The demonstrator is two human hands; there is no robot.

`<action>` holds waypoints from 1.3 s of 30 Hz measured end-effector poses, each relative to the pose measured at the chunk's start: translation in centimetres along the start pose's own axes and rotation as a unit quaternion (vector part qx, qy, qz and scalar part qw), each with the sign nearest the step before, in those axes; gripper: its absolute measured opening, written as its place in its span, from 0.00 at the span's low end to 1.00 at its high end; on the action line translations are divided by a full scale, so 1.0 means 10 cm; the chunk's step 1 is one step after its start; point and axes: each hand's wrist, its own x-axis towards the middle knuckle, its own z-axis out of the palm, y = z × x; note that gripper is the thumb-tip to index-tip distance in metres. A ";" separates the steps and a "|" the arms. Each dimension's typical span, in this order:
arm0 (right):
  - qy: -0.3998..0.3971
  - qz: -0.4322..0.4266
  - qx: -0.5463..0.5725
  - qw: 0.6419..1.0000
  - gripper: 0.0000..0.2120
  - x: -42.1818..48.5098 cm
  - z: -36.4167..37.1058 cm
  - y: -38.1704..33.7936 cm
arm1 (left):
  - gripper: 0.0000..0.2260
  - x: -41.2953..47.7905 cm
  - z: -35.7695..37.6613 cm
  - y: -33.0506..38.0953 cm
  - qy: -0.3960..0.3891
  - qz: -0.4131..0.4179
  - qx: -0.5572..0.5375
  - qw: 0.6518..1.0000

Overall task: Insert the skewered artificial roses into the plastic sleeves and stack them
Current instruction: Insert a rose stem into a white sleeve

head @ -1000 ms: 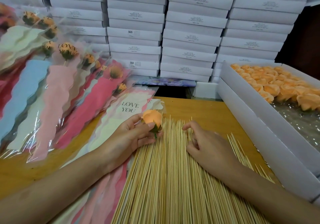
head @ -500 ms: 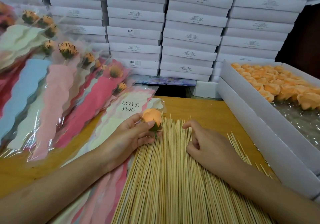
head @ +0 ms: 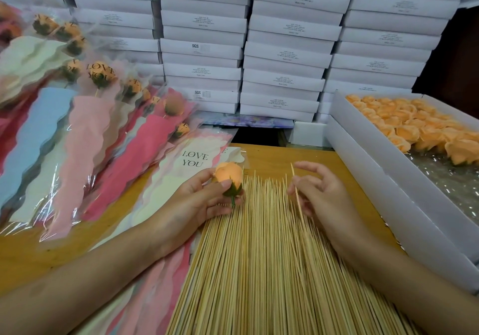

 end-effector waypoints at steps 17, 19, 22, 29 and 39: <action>-0.333 0.123 0.124 0.927 0.17 -0.18 0.17 -0.06 | 0.18 0.01 -0.02 0.00 0.021 0.030 -0.014 0.999; -0.345 0.118 0.129 0.922 0.15 -0.19 0.17 -0.04 | 0.18 0.01 -0.02 0.00 0.019 0.034 -0.003 0.999; -0.367 0.103 0.127 0.916 0.15 -0.19 0.18 -0.02 | 0.21 0.00 -0.03 0.00 0.005 0.033 0.011 0.999; -0.366 0.096 0.128 0.917 0.17 -0.18 0.17 0.02 | 0.22 0.00 -0.03 0.00 -0.008 0.034 0.024 0.999; -0.359 0.094 0.157 0.915 0.14 -0.17 0.18 0.05 | 0.20 0.00 -0.02 0.00 -0.014 0.037 0.036 0.999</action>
